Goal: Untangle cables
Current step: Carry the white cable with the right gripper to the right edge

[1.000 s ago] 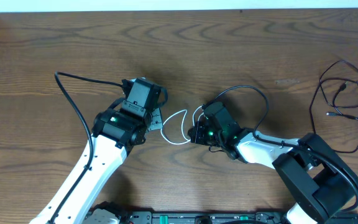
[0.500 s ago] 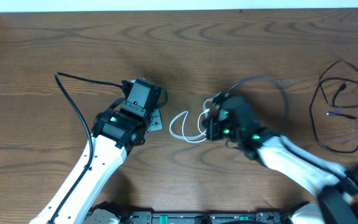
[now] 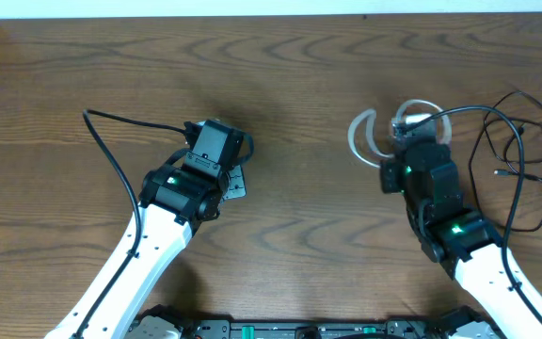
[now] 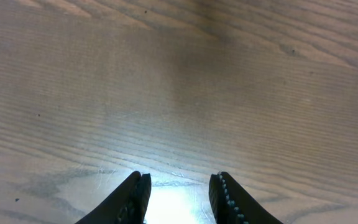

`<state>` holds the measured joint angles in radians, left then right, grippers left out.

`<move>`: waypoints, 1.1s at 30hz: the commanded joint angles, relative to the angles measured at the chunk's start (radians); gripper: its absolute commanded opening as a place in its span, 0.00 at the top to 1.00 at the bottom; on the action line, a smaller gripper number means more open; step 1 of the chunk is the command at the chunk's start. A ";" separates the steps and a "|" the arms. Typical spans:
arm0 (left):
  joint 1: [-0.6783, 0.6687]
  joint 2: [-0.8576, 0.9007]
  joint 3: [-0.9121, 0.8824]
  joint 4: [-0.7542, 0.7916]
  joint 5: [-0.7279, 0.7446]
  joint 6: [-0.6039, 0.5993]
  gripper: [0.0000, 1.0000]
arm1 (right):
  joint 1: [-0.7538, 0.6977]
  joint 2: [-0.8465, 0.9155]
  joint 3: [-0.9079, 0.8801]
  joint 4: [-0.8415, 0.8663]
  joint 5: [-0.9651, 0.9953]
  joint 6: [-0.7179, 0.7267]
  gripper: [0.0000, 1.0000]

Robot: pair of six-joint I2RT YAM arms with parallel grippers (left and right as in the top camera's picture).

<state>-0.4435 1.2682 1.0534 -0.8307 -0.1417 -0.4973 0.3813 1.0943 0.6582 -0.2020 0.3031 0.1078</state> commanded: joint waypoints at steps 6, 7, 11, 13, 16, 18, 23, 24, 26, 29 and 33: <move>0.000 0.006 -0.010 -0.003 -0.024 0.005 0.64 | -0.061 0.103 0.002 -0.064 0.154 -0.072 0.99; 0.000 0.006 -0.010 -0.003 -0.024 0.005 0.64 | -0.061 0.114 0.002 -0.060 0.154 -0.072 0.99; 0.000 0.006 -0.010 -0.006 -0.024 0.005 0.64 | -0.062 0.133 0.002 -0.001 0.172 -0.072 0.99; 0.000 0.006 -0.010 -0.006 -0.024 0.005 0.64 | -0.070 0.128 0.003 0.092 0.209 -0.072 0.99; 0.000 0.006 -0.010 -0.007 -0.024 0.005 0.64 | -0.101 0.114 0.004 0.254 0.270 -0.072 0.99; 0.000 0.006 -0.010 -0.014 -0.024 0.005 0.64 | -0.136 0.096 0.006 0.375 0.288 -0.087 0.99; 0.000 0.006 -0.010 -0.038 -0.024 0.005 0.64 | -0.258 0.066 0.030 0.576 0.288 -0.102 0.99; 0.000 0.006 -0.010 -0.040 -0.024 0.005 0.64 | -0.288 0.064 0.045 0.570 0.284 -0.103 0.99; 0.000 0.006 -0.010 -0.039 -0.024 0.005 0.64 | -0.355 0.064 0.086 0.520 0.240 -0.116 0.99; 0.000 0.006 -0.010 -0.039 -0.024 0.005 0.64 | -0.453 0.066 0.154 0.421 0.164 -0.115 0.99; 0.000 0.006 -0.010 -0.036 -0.024 0.005 0.64 | -0.575 0.081 0.243 0.318 0.045 -0.100 0.99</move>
<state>-0.4435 1.2682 1.0527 -0.8646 -0.1417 -0.4973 -0.1257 1.1683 0.8272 0.1478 0.4610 0.0101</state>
